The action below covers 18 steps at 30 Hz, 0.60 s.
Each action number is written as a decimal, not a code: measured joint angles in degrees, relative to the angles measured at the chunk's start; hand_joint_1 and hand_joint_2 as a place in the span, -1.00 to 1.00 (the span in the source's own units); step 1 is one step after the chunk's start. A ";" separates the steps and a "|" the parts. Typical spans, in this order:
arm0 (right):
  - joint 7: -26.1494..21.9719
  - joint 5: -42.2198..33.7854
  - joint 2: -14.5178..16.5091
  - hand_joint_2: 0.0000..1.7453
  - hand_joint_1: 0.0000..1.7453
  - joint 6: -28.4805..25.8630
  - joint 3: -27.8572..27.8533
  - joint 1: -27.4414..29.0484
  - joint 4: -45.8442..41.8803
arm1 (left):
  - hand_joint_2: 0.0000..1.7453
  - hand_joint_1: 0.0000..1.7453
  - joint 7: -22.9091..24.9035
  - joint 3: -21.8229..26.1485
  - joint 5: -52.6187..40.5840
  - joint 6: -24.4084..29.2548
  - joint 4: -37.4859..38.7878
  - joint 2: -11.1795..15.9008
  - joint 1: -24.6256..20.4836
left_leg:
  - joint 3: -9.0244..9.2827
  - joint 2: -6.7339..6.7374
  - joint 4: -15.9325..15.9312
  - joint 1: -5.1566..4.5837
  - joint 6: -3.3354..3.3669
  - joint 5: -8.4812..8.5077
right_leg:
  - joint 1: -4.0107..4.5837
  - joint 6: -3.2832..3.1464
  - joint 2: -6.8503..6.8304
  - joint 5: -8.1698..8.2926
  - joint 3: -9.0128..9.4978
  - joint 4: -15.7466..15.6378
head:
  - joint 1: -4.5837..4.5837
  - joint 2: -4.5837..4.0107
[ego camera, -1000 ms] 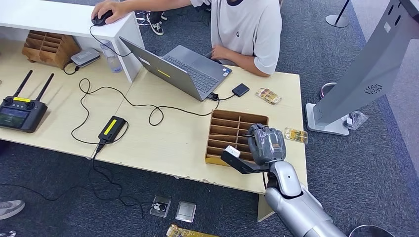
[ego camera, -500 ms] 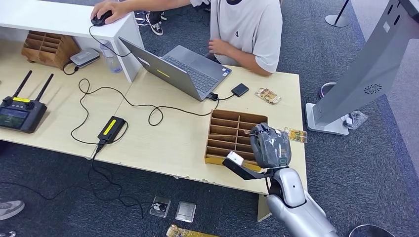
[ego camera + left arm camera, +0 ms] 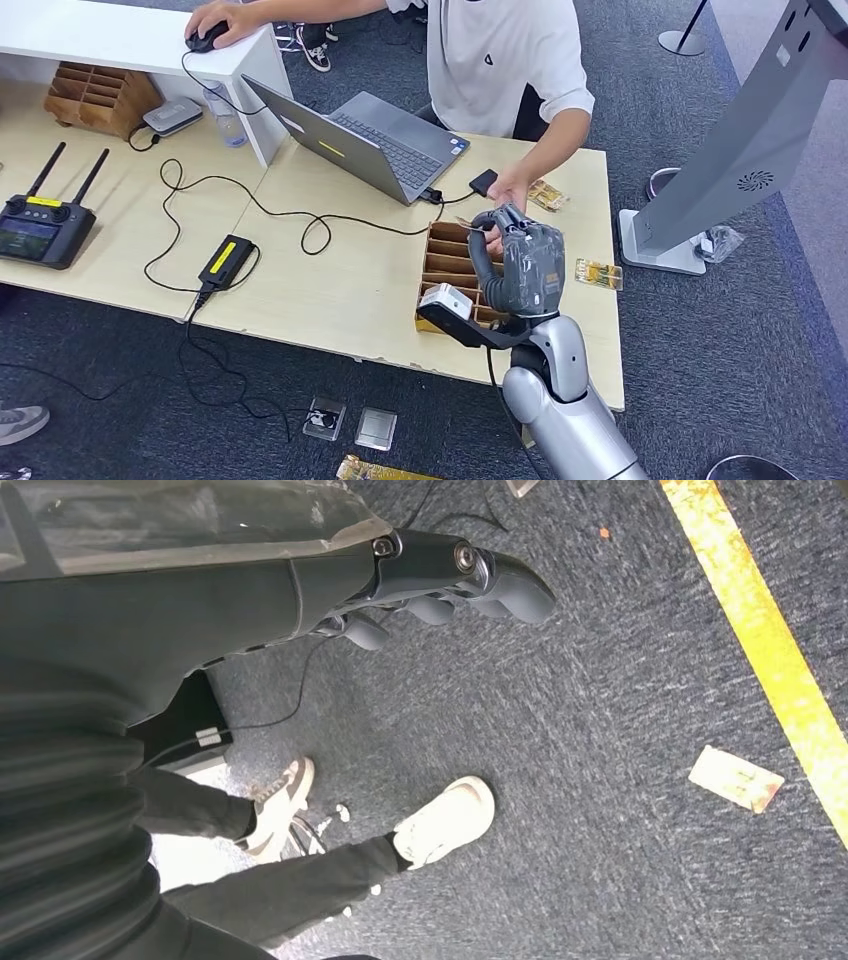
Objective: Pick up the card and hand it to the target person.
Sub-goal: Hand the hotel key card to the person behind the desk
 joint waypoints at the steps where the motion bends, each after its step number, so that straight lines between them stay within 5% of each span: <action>1: 0.34 -0.02 0.49 1.00 1.00 0.00 -0.02 0.00 0.18 | 1.00 -1.00 -0.13 0.07 -0.25 -0.12 0.11 -0.07 -0.03 | -0.01 0.00 0.00 0.00 0.00 0.00 | 0.00 0.00 0.00 0.00 0.00 0.00 | 0.00 0.00; 9: 1.62 1.63 3.93 1.00 1.00 0.02 0.01 -0.23 3.93 | 1.00 -1.00 -1.02 0.13 -1.61 -0.49 1.03 -0.63 -0.27 | -0.03 -0.01 0.00 0.00 0.00 0.00 | 0.00 0.00 -0.01 0.00 -0.02 0.00 | -0.01 0.00; 10: 1.75 1.92 4.18 1.00 0.87 0.02 -0.02 -0.23 4.41 | 1.00 -1.00 -1.03 0.14 -1.65 -0.53 1.13 -0.67 -0.28 | -0.04 -0.01 0.00 0.00 0.00 0.00 | 0.00 0.00 -0.01 0.00 -0.03 0.00 | -0.01 0.00; 14: 3.09 2.65 4.66 1.00 -0.88 0.02 -0.10 -0.24 5.75 | 1.00 -1.00 -1.01 0.18 -2.18 -0.79 1.41 -0.78 -0.31 | -0.07 -0.01 0.00 0.00 0.00 0.00 | 0.00 -0.01 -0.01 -0.01 -0.06 0.01 | -0.01 0.00; 18: 5.40 2.99 4.54 1.00 -1.00 0.00 0.01 -0.25 6.05 | 1.00 -1.00 -1.09 0.22 -2.84 -1.10 1.63 -0.84 -0.33 | -0.08 -0.01 -0.01 0.00 0.00 -0.01 | 0.00 -0.02 -0.01 -0.02 -0.05 -0.02 | -0.01 0.00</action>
